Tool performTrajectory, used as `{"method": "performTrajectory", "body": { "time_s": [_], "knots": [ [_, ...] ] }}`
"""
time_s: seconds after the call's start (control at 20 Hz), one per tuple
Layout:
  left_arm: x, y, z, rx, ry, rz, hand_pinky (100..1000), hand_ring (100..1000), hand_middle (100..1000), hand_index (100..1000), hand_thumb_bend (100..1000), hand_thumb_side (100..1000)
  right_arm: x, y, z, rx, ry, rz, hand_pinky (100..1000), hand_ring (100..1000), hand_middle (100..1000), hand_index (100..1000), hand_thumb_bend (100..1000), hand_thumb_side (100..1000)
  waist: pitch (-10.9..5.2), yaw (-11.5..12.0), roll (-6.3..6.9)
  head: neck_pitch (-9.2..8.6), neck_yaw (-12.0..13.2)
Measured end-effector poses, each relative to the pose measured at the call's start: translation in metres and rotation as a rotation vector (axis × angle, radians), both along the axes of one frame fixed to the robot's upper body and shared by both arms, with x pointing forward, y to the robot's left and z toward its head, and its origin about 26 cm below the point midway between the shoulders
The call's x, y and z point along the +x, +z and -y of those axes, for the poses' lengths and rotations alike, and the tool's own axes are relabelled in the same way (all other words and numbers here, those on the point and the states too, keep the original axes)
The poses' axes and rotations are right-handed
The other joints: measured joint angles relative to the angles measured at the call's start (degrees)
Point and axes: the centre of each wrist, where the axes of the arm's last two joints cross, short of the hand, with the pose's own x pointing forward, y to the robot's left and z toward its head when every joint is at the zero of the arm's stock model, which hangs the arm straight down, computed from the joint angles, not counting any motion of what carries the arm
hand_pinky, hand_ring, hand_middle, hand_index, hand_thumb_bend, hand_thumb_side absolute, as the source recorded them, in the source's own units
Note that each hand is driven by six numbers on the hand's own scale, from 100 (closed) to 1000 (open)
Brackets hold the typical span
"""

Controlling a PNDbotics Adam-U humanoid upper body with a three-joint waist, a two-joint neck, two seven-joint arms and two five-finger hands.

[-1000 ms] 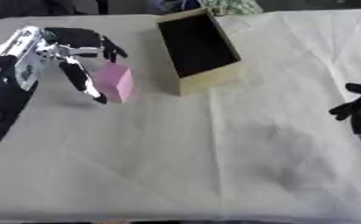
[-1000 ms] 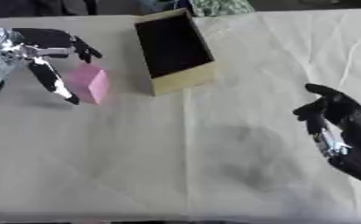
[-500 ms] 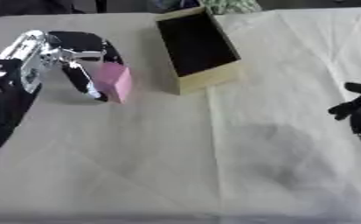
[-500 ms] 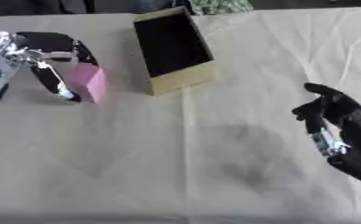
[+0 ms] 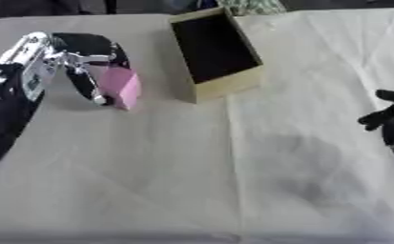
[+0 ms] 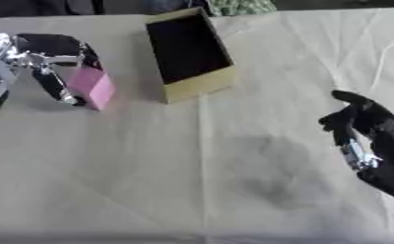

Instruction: Pick up objects on the table and place them in the box.

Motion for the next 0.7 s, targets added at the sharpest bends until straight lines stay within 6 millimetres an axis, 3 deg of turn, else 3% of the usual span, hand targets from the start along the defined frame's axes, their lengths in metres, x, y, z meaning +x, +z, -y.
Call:
{"method": "performTrajectory", "body": {
  "time_s": [0.25, 0.7],
  "knots": [
    [-0.002, 0.017, 0.000, -0.016, -0.012, 0.036, 742, 594, 471, 696, 352, 105, 0.000, -0.001, 0.000, -0.001, 0.000, -0.004, 762, 698, 524, 922, 100, 578, -0.10, -0.2, 0.26, 0.00, -0.1],
    [0.001, 0.072, 0.009, -0.081, -0.035, 0.157, 742, 591, 474, 698, 351, 100, 0.002, 0.000, -0.001, -0.006, 0.013, -0.005, 763, 698, 524, 922, 100, 580, -0.18, -1.9, 0.97, 0.00, 0.1]
  ]
}}
